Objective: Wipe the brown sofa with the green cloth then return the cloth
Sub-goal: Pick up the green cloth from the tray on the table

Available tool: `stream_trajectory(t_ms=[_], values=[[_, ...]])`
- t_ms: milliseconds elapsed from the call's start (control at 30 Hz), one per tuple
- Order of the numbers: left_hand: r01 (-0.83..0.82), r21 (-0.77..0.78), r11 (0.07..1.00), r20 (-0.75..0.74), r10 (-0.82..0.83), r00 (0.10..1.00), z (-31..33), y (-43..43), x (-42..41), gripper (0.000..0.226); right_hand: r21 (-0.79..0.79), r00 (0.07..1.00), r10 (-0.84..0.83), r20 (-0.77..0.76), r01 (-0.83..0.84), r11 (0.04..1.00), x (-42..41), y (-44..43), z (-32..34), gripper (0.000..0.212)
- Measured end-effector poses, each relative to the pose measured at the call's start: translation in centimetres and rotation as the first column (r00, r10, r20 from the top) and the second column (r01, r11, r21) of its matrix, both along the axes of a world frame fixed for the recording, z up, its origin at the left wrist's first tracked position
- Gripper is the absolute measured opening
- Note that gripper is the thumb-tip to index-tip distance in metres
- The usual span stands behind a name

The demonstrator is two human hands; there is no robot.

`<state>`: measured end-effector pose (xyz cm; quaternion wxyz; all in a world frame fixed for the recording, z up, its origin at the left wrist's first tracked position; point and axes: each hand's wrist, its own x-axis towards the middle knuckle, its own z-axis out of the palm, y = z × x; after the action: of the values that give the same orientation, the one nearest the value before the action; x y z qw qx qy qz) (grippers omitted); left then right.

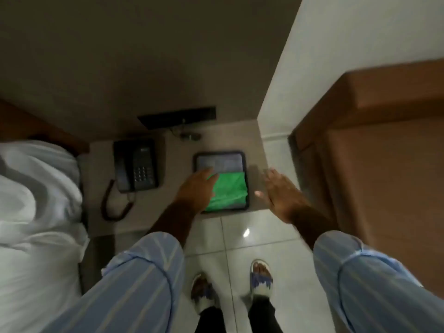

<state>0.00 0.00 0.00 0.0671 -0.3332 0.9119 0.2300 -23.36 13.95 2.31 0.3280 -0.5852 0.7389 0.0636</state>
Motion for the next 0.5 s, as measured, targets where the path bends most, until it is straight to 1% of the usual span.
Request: stream_trajectory(t_ms=[33, 67, 100, 133, 200, 267, 300, 400, 433, 500], values=[[0.017, 0.008, 1.0, 0.023, -0.017, 1.0, -2.8, 0.7, -0.3, 0.06, 0.031, 1.0, -0.022, -0.002, 0.022, 0.999, 0.3, 0.6, -2.4, 0.098], [0.023, 0.021, 1.0, 0.051, -0.024, 0.998, -4.5, 1.1, -0.9, 0.057, 0.022, 0.998, -0.055, 0.012, 0.054, 0.998, 0.2, 0.9, -4.6, 0.082], [0.031, 0.039, 0.999, 0.081, -0.034, 0.996, -6.9, 1.7, -1.3, 0.055, 0.013, 0.997, -0.077, -0.001, 0.077, 0.997, 0.2, 1.6, -7.1, 0.072], [0.026, 0.051, 0.998, 0.107, -0.032, 0.994, -8.5, 2.3, -1.6, 0.054, 0.008, 0.996, -0.084, -0.01, 0.084, 0.996, 0.3, 2.3, -9.0, 0.067], [0.021, 0.021, 1.0, 0.123, -0.023, 0.992, -11.6, 3.0, -2.0, 0.058, -0.034, 0.998, -0.063, 0.006, 0.064, 0.997, 1.0, 3.3, -12.2, 0.066], [0.001, -0.083, 0.997, 0.1, 0.007, 0.995, -13.9, 3.2, -2.1, 0.062, -0.083, 0.999, -0.042, 0.02, 0.044, 0.996, 1.3, 4.1, -14.5, 0.067], [-0.009, -0.115, 0.993, 0.094, 0.02, 0.995, -14.6, 3.2, -2.1, 0.059, -0.102, 0.999, -0.037, 0.017, 0.038, 0.994, 1.4, 4.5, -15.4, 0.069], [0.002, -0.165, 0.986, 0.091, 0.013, 0.996, -14.6, 2.8, -2.8, 0.04, -0.093, 1.0, 0.007, -0.009, -0.008, 0.996, 1.4, 5.2, -16.0, 0.072], [0.016, -0.167, 0.986, 0.106, 0.001, 0.994, -14.3, 2.5, -3.1, 0.036, -0.082, 1.0, 0.026, -0.004, -0.027, 0.996, 1.1, 5.1, -15.6, 0.072], [0.023, -0.123, 0.992, 0.138, -0.006, 0.99, -12.7, 1.6, -3.9, 0.034, -0.043, 0.999, 0.036, 0.017, -0.035, 0.998, 0.5, 4.5, -13.9, 0.072]])
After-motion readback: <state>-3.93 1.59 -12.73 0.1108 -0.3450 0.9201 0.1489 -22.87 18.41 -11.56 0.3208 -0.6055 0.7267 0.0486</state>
